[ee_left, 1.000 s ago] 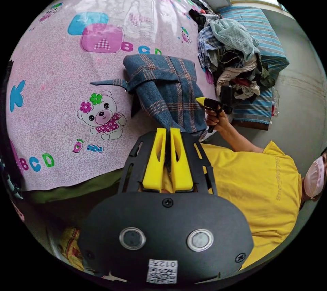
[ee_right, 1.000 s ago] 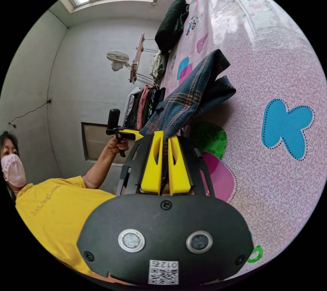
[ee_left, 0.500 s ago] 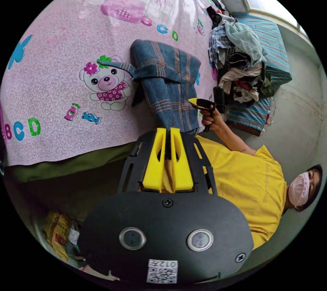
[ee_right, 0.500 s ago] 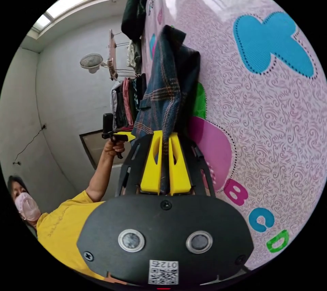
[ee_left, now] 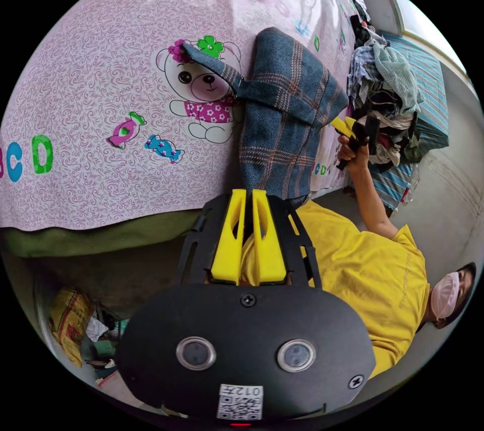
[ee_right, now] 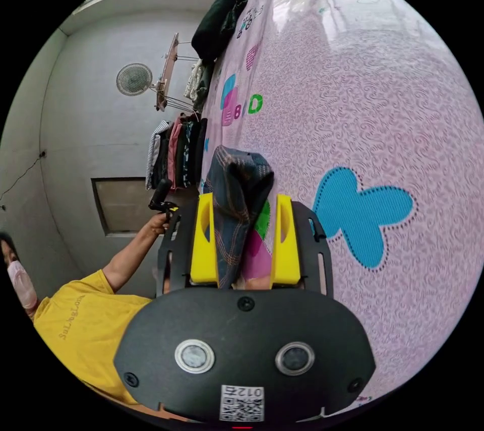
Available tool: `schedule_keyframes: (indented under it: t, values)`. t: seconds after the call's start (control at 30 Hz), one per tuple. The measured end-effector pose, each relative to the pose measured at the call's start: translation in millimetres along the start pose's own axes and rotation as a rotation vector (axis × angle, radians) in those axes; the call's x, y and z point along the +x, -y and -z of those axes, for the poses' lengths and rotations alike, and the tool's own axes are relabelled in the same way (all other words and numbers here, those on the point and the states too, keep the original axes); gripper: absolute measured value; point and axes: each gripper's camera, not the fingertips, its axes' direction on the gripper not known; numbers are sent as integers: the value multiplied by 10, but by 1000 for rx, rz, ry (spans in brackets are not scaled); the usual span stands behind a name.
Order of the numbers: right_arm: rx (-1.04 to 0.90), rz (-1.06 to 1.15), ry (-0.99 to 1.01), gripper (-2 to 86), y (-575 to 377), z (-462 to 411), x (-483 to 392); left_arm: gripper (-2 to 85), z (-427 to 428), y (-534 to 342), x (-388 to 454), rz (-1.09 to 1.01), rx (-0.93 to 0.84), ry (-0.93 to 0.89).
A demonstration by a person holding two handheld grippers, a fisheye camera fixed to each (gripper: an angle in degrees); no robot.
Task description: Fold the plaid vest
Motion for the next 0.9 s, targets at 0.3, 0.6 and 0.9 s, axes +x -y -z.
schedule_keyframes:
  t: [0.3, 0.6, 0.9]
  values:
    - [-44, 47, 29, 89, 45, -264, -491, 4, 154, -292, -902, 12, -7, -9]
    - [18, 107, 152, 25, -377, -117, -1288, 5, 520, -886, -1659, -72, 76, -31]
    - [117, 347, 189, 23, -629, 2, -3077, 4, 1722, -1912, -2337, -299, 233, 58]
